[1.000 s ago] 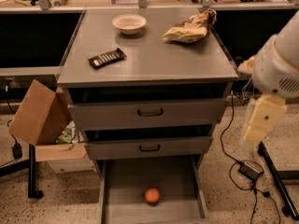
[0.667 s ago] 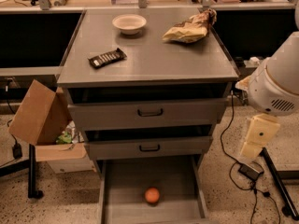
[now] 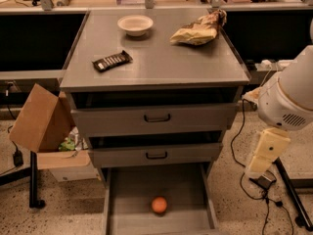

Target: Pick orange from bottom drawer and place on counter

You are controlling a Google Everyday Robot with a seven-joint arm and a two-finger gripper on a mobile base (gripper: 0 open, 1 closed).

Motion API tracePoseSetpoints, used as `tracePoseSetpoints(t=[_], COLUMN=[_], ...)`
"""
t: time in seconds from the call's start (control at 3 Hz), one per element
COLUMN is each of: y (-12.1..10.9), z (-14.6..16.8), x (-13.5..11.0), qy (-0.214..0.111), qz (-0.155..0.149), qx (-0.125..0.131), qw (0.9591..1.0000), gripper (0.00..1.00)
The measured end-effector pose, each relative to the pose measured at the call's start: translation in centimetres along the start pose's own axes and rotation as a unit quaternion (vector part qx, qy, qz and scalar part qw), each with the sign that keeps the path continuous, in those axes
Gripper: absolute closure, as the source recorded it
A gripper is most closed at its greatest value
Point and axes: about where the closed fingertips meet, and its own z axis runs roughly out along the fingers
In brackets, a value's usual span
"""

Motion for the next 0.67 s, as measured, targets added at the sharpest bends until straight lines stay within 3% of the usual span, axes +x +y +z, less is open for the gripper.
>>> tracePoseSetpoints(t=[0.67], y=[2.8], z=[7.9], x=[-0.5], qy=[-0.039], qz=[-0.012], qx=[-0.026], qw=[0.9988], gripper=[0.00])
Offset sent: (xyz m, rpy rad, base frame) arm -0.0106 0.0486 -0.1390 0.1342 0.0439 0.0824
